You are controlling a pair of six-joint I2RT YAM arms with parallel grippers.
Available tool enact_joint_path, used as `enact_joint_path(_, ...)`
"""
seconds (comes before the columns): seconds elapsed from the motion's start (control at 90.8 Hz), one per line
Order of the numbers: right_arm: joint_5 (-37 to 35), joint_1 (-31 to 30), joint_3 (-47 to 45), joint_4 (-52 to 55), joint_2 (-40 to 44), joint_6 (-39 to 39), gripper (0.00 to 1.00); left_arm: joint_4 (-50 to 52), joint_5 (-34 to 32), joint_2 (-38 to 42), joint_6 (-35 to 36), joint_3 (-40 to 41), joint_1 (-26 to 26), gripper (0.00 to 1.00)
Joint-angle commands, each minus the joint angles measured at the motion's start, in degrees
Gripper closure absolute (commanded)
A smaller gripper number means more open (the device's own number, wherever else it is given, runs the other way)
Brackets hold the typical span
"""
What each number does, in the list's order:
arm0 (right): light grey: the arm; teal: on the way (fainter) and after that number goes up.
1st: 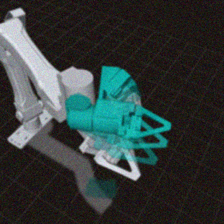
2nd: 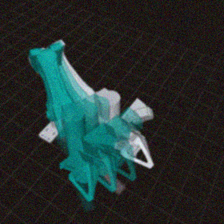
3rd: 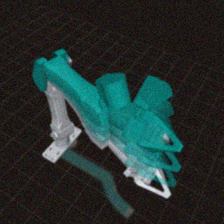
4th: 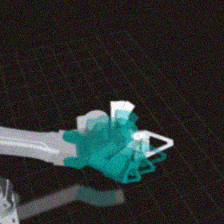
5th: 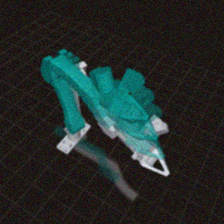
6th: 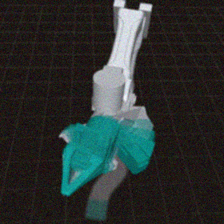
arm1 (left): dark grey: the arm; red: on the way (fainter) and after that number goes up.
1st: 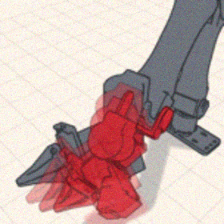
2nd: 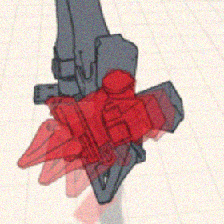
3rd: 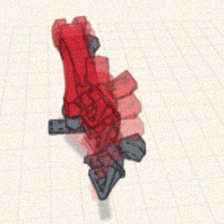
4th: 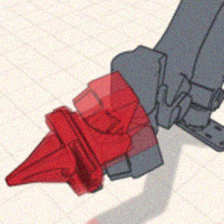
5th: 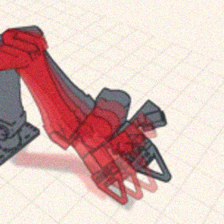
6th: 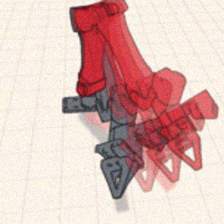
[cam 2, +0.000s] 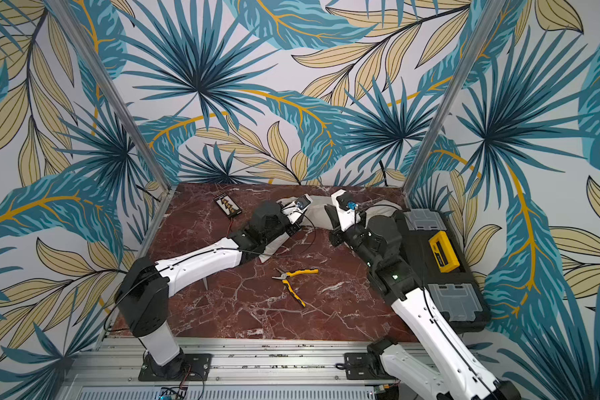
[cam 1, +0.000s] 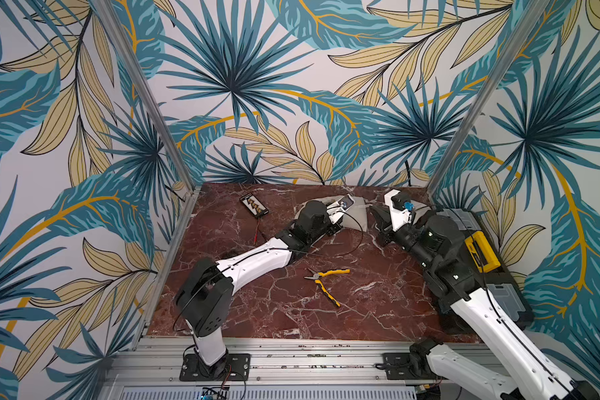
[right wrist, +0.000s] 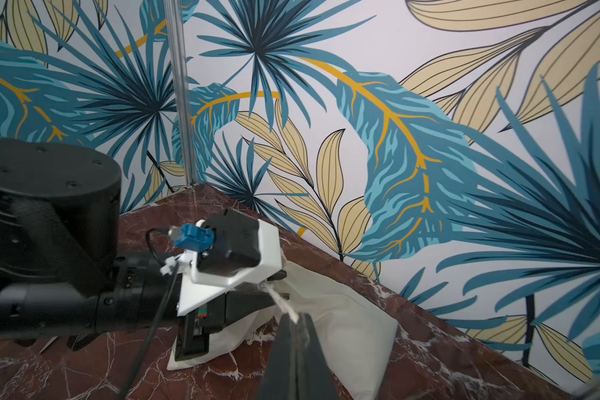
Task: Close the soil bag
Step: Frap the soil bag at the center of the board.
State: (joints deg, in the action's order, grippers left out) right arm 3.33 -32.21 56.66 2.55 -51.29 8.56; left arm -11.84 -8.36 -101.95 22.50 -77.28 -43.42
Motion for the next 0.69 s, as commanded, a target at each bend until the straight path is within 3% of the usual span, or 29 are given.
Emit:
enact_joint_path(0.0,-7.9,0.1,-0.2,-3.9,5.1,-0.2,1.0,4.5,-13.3,-3.3,-2.2,-0.6,2.8,0.76)
enact_joint_path(0.198,-18.9,0.2,-3.3,-2.7,10.7,0.4,1.0,9.8,-21.7,-4.5,-10.2,0.2,10.2,0.77)
enact_joint_path(0.352,-18.6,0.2,-5.0,-3.4,10.7,0.0,1.0,12.6,-23.6,-1.7,-13.2,2.8,16.3,0.79)
enact_joint_path(0.584,-13.2,0.7,-6.6,-10.0,0.7,-2.6,1.0,14.6,-33.2,12.0,-6.7,5.6,24.4,0.82)
enact_joint_path(0.683,-7.4,0.7,-6.5,-13.1,-5.0,-4.4,1.0,11.5,-32.1,18.7,-0.2,8.2,24.5,0.82)
